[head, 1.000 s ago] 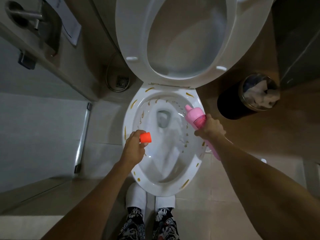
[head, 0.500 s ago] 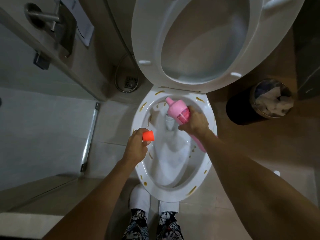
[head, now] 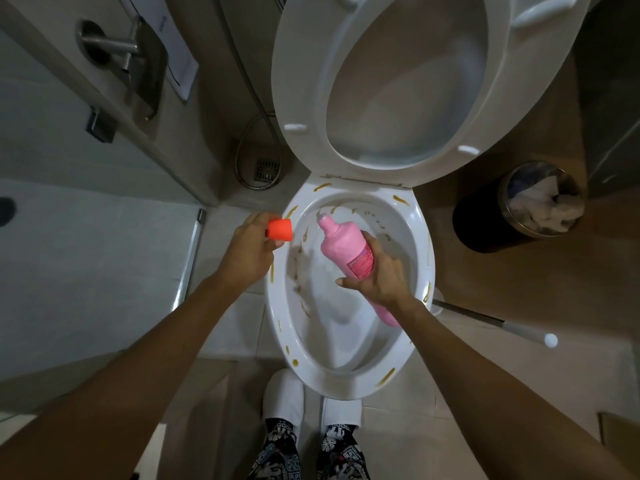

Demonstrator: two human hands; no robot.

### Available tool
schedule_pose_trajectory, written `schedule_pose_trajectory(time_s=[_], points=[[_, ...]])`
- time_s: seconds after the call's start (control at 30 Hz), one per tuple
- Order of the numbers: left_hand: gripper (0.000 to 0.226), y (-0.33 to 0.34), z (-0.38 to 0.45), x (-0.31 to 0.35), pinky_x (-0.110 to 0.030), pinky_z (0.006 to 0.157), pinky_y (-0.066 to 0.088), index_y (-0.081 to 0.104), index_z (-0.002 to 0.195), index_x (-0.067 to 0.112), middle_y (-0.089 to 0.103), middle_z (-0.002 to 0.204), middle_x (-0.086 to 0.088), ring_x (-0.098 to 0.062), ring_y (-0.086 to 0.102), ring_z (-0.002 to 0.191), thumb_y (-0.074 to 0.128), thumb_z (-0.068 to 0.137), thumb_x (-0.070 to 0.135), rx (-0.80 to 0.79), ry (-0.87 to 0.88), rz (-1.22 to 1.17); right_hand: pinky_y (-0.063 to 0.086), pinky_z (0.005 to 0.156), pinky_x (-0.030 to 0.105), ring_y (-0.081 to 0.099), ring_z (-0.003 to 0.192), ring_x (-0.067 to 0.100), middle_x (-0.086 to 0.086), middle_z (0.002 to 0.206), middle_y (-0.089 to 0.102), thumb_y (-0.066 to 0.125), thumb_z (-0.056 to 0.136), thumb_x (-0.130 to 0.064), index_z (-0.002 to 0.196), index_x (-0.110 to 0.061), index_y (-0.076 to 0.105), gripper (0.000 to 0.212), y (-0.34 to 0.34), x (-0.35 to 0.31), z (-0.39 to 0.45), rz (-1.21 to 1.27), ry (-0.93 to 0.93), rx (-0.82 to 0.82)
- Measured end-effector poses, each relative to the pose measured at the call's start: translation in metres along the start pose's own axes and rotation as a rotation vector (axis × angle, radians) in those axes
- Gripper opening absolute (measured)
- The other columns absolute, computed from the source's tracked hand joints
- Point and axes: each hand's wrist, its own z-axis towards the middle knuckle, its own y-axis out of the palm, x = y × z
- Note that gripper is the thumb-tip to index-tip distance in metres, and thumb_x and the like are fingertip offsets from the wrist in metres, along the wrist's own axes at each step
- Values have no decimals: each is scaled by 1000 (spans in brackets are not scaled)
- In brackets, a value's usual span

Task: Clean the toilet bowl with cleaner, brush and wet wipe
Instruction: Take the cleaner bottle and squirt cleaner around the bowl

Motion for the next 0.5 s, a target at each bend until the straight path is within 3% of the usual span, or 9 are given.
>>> schedule_pose_trajectory(time_s=[0.23, 0.33, 0.5], points=[[45, -7, -18, 27, -22, 84, 36, 54, 127, 12, 54, 121, -8, -20, 53, 99, 66, 85, 2, -98, 119, 47, 50, 84, 27, 61, 99, 20, 5, 125, 59, 87, 64, -39, 146, -17, 34, 100, 1, 1, -34, 14, -130, 18], [47, -9, -25, 37, -19, 87, 36, 55, 128, 12, 55, 124, -8, -23, 54, 106, 66, 84, 1, -133, 184, 106, 51, 85, 28, 60, 101, 23, 6, 127, 58, 86, 65, -37, 147, -17, 33, 100, 0, -1, -42, 22, -158, 19], [51, -14, -36, 47, 7, 73, 30, 57, 126, 9, 56, 120, -9, -14, 51, 93, 60, 80, -15, -171, 281, 145, 53, 85, 37, 60, 101, 26, 7, 126, 59, 83, 64, -43, 147, -18, 33, 100, 0, -3, -51, 8, -200, 60]])
